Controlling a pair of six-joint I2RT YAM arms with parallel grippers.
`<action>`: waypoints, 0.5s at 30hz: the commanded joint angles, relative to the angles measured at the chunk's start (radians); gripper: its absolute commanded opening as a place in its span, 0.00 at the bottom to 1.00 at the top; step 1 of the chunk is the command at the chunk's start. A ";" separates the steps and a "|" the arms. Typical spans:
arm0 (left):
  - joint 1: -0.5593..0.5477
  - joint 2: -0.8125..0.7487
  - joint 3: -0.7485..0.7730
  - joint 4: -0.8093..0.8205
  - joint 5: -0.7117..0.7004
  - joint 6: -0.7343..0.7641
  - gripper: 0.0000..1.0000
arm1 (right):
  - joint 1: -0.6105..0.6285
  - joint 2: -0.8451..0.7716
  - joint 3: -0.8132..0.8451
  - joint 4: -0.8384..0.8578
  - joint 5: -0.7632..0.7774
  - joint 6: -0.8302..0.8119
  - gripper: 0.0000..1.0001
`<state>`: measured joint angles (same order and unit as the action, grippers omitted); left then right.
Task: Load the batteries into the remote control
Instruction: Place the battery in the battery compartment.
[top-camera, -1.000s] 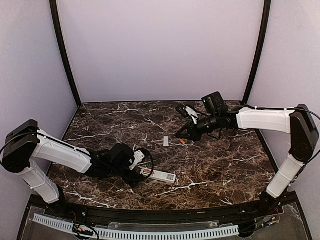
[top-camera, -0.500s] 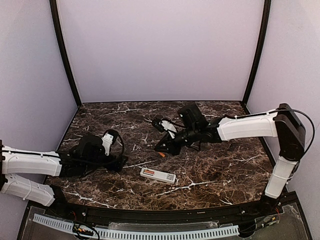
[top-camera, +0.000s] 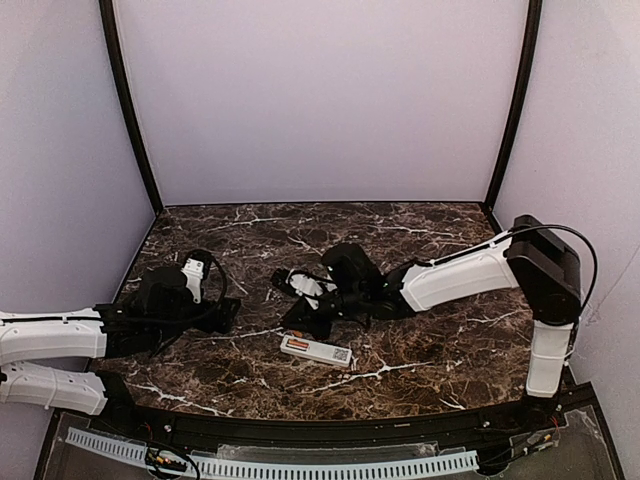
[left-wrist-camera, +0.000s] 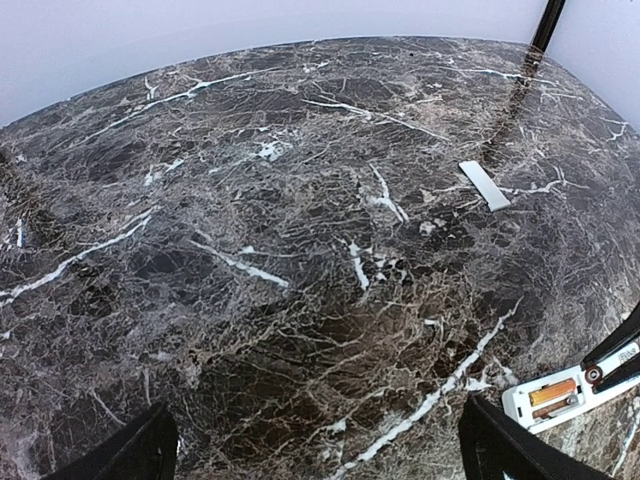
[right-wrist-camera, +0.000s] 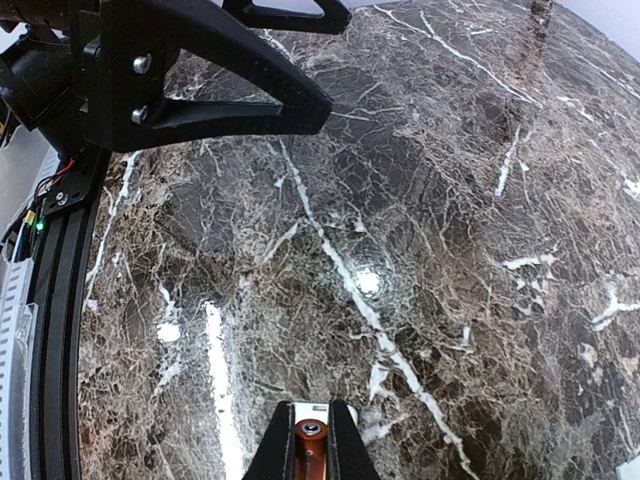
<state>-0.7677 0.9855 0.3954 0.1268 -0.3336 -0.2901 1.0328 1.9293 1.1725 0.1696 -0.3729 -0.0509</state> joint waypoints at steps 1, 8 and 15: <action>0.004 -0.014 -0.013 -0.038 -0.017 -0.008 0.99 | 0.034 0.045 0.018 0.087 0.029 0.001 0.00; 0.004 -0.010 -0.018 -0.033 -0.009 -0.009 0.99 | 0.059 0.075 0.009 0.105 0.056 0.012 0.00; 0.004 -0.010 -0.019 -0.027 -0.005 -0.005 0.99 | 0.061 0.081 -0.025 0.149 0.070 0.033 0.00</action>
<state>-0.7677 0.9855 0.3904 0.1131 -0.3347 -0.2924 1.0847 1.9976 1.1706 0.2539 -0.3264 -0.0357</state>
